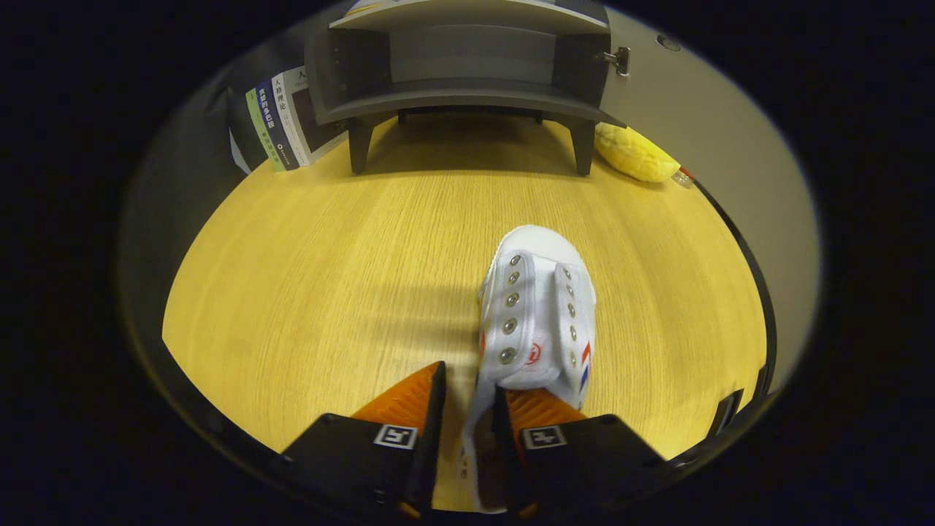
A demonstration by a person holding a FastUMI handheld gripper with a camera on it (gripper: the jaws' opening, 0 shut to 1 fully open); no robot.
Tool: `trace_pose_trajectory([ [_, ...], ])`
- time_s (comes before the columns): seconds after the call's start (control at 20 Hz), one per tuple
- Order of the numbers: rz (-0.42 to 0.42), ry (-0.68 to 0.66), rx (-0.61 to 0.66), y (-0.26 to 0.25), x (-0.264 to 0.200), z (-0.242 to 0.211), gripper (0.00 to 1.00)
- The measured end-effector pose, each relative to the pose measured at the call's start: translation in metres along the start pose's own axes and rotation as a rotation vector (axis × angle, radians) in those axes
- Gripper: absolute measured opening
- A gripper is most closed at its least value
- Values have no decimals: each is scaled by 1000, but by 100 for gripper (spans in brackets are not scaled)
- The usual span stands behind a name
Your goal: Open the shoe cabinet door, grab the shoes and put them into the shoe cabinet, then close the shoe cabinet door.
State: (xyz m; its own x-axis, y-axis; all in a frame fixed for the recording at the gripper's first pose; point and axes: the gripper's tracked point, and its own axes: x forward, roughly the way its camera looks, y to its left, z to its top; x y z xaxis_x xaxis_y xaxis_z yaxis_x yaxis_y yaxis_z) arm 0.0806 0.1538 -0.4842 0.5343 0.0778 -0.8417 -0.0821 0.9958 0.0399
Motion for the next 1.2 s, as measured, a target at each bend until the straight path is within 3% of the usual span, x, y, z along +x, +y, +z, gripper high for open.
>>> trace_pose_trajectory([
  [0.1, 21, 4, 21, 4, -2, 4, 13],
  [0.25, 23, -3, 7, 6, 5, 5, 3],
  [0.6, 49, -91, 10, 0, -9, 23, 2],
  [1.2, 52, -354, 24, -13, -94, 91, 2],
])
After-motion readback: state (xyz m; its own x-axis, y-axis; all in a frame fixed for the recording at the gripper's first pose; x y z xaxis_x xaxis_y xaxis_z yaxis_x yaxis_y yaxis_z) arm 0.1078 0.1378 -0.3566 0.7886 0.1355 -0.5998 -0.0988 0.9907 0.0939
